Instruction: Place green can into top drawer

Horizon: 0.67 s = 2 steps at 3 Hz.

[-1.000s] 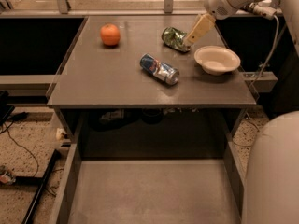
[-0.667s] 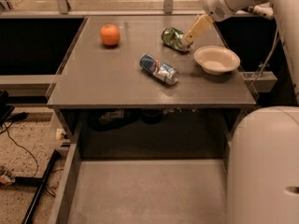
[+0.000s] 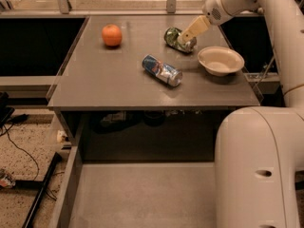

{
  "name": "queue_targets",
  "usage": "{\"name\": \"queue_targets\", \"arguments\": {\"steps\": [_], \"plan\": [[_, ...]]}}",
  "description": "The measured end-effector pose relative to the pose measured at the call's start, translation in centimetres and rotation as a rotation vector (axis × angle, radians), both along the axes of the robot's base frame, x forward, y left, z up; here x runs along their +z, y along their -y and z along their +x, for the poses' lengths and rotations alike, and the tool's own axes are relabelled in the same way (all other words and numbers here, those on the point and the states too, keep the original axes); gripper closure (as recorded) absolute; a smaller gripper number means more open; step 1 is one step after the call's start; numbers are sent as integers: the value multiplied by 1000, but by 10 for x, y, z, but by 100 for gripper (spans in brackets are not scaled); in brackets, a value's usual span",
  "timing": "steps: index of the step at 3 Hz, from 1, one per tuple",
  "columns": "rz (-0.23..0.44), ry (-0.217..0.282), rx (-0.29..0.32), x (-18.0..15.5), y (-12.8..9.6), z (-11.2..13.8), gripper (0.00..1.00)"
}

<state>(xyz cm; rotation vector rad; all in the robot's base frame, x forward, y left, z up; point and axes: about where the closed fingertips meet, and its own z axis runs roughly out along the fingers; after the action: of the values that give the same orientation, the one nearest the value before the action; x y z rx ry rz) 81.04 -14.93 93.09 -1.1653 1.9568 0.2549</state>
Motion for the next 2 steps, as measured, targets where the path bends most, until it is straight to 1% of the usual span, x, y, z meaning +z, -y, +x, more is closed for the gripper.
{"name": "queue_targets", "arguments": {"steps": [1, 2], "plan": [[34, -16, -25, -4, -5, 8, 0], [53, -15, -14, -10, -8, 11, 0]]}}
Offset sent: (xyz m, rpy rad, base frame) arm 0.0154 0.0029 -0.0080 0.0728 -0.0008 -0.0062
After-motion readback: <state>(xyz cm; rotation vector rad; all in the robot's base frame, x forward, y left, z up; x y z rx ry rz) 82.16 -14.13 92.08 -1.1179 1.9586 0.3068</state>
